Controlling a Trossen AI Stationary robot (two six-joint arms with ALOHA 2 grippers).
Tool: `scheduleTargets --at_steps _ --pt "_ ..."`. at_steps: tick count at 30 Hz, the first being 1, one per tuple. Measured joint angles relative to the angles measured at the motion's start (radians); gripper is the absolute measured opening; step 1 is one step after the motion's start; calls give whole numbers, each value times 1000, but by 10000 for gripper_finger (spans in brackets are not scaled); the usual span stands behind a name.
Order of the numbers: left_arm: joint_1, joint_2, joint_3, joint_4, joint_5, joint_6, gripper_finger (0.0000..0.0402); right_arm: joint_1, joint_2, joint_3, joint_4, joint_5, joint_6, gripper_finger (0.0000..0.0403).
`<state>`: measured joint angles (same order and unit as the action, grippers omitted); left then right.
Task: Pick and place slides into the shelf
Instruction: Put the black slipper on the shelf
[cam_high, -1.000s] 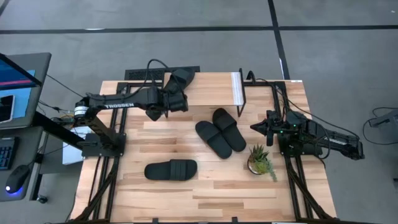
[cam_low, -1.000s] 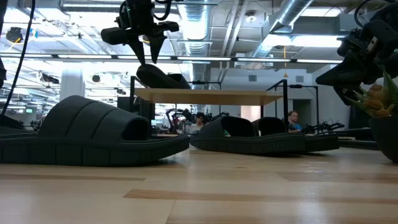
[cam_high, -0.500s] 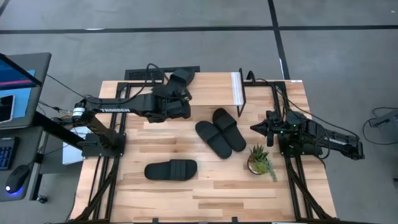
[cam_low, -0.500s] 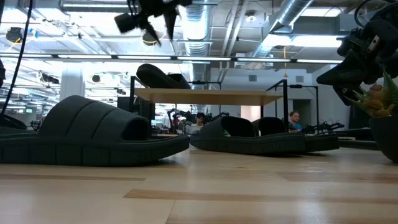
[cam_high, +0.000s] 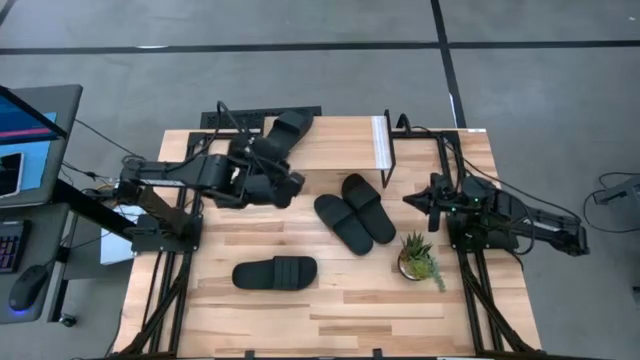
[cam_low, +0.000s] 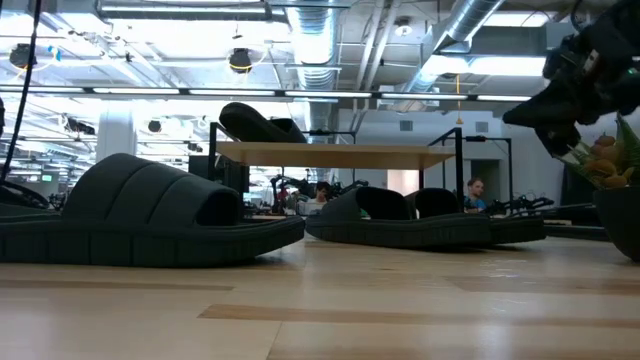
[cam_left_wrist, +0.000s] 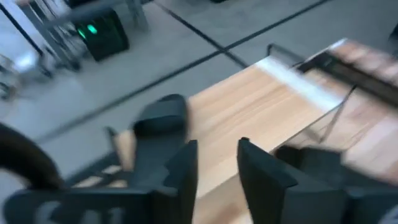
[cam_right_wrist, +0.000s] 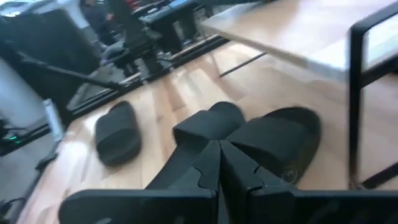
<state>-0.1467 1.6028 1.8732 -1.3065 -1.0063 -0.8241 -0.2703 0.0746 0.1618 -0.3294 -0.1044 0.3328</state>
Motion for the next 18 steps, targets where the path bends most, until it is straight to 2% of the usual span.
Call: scheduleTargets --at_steps 4,6,13,16,18 --pt "-23 -2 16 -193 -31 0 20 0 106 77 55 58 -44 0" --pt "-24 -5 15 -272 -47 -17 8 0 170 125 107 81 -73 0" --pt "-3 -108 -32 -263 -203 213 1 0 408 338 164 353 -97 0" --pt "28 -207 -51 -192 -201 315 0 -2 507 429 162 439 -98 0" --pt "46 -286 -74 -111 -136 413 0 -9 574 484 158 477 -98 0"
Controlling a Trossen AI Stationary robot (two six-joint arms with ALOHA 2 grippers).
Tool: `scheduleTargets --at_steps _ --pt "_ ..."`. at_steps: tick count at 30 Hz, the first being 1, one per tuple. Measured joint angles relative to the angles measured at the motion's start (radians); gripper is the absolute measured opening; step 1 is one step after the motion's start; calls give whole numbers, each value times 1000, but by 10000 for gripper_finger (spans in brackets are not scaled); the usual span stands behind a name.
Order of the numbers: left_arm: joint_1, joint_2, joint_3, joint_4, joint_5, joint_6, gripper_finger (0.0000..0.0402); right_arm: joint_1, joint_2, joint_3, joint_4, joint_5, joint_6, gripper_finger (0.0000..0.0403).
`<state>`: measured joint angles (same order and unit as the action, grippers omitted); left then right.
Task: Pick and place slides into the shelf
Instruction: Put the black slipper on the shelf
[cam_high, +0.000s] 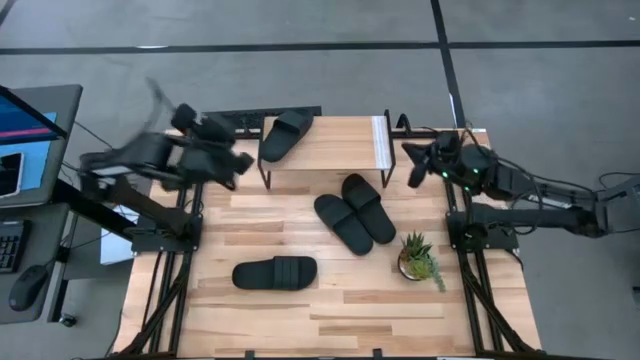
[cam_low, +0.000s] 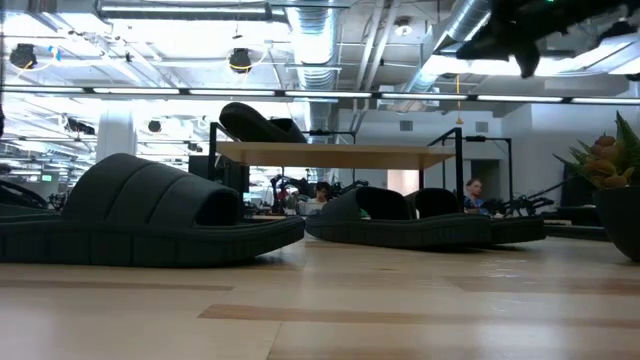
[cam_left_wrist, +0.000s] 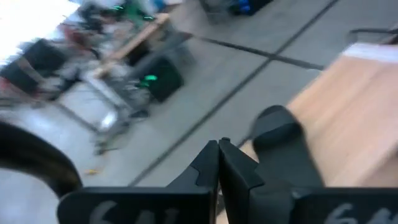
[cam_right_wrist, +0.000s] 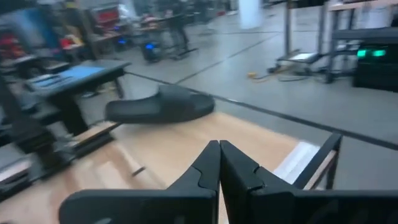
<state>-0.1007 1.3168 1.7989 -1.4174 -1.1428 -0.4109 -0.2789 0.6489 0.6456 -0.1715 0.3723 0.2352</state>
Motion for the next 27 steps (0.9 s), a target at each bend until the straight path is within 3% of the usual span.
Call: scheduleTargets --at_steps 2,6,8,10,12,16,21,27 --pt "19 -81 -31 158 126 142 0 -6 59 45 -9 11 1 0" --pt "77 -237 -147 566 550 510 0 -29 162 117 -17 25 9 0" --pt "129 -289 -214 675 723 625 0 -44 203 148 -42 22 37 0" --pt "195 -325 -266 703 765 660 0 -55 238 175 -85 22 63 0" --pt "277 -334 -316 656 777 660 0 -60 267 199 -130 20 83 0" --pt "425 -313 -402 533 897 661 0 -64 315 232 -195 18 87 0" --pt "554 -264 -496 477 840 657 0 -64 351 251 -199 13 60 0" --pt "621 -212 -555 481 931 657 0 -64 354 254 -205 10 54 0"
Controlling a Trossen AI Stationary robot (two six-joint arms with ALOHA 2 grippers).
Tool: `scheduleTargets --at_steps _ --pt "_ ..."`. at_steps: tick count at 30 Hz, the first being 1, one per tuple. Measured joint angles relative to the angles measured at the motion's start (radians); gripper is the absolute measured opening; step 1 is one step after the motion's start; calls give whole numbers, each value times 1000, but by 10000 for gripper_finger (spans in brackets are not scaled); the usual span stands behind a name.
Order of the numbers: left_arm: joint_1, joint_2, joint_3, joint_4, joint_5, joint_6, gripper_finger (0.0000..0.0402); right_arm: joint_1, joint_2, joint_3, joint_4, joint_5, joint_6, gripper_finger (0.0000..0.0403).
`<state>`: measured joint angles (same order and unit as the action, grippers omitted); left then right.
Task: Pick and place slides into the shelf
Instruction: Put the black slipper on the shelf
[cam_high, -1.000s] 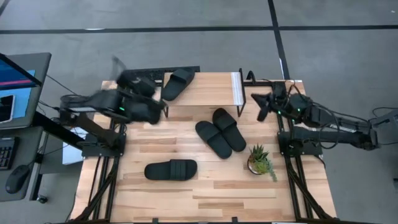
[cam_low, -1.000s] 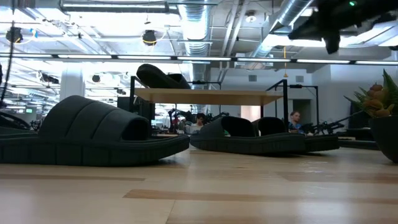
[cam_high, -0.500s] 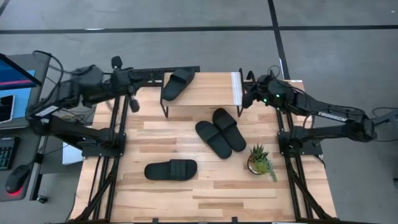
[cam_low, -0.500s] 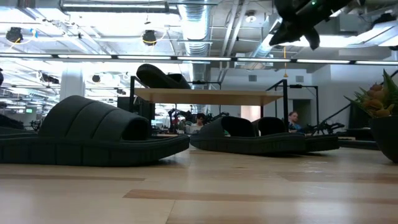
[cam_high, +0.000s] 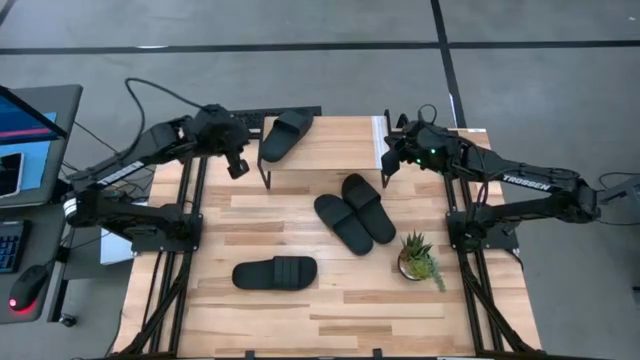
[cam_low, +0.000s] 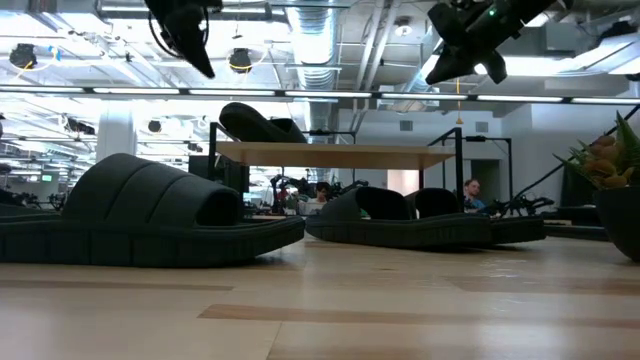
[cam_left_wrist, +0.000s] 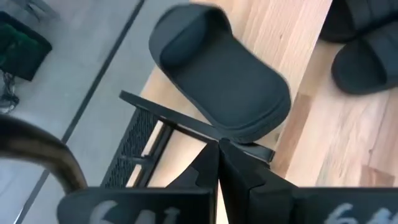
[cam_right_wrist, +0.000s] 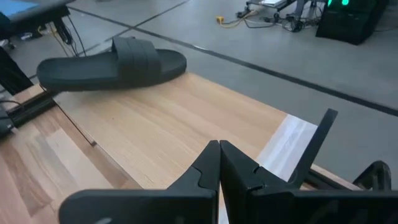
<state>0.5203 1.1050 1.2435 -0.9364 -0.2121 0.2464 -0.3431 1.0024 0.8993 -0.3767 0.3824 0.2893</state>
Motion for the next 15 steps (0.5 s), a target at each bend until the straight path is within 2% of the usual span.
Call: scheduleTargets --at_steps 4,15 --pt "1 30 -18 5 37 19 0 0 -2 0 -18 0 -1 0" --pt "28 44 -101 55 36 79 0 0 -2 0 -20 5 -3 0"
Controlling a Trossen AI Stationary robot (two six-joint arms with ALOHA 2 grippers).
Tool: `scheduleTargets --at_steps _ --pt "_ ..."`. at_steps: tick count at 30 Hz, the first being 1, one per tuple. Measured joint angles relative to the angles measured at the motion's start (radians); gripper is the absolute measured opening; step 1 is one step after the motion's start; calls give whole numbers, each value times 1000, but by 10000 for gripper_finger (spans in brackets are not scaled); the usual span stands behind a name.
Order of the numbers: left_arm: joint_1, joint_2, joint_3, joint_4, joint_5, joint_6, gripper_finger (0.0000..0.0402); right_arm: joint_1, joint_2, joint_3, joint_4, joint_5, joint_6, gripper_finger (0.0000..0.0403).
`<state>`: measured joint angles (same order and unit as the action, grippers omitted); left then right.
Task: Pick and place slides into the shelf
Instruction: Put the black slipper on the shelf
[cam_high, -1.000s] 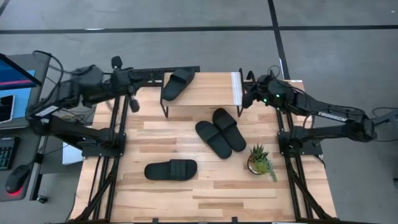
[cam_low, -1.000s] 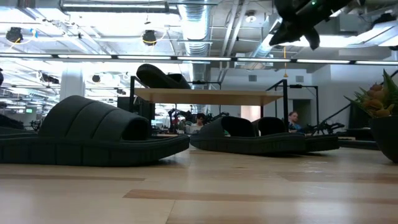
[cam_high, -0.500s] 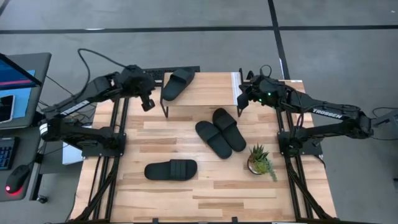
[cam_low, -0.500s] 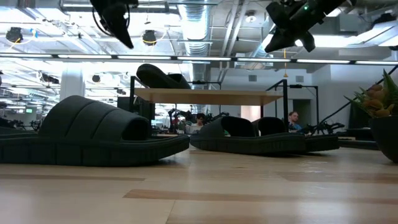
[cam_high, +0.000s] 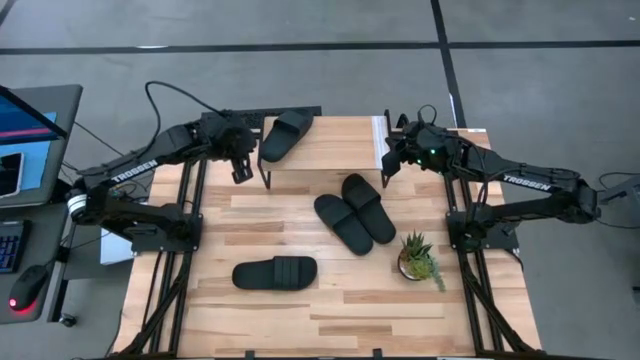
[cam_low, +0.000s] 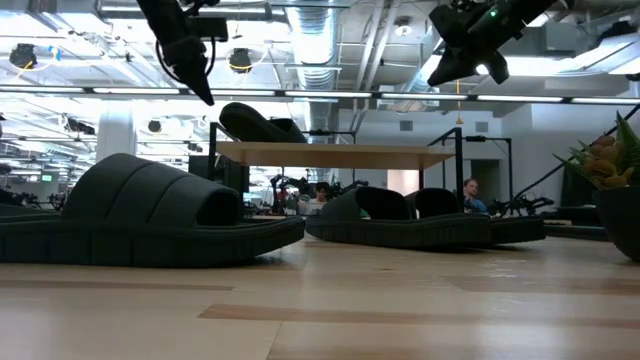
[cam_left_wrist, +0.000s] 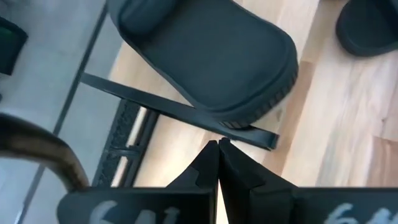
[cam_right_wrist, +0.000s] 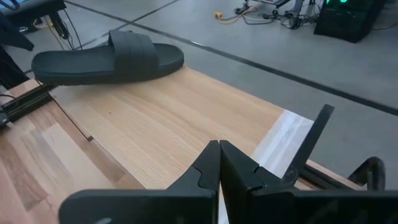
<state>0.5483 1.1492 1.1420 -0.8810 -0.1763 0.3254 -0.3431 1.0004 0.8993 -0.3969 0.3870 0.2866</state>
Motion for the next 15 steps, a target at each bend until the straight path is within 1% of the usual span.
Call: scheduleTargets --at_steps 5,15 --pt "8 15 0 50 -5 17 0 0 0 0 0 3 -6 0" --pt "10 89 0 51 -21 25 0 0 0 0 -4 2 -7 0"
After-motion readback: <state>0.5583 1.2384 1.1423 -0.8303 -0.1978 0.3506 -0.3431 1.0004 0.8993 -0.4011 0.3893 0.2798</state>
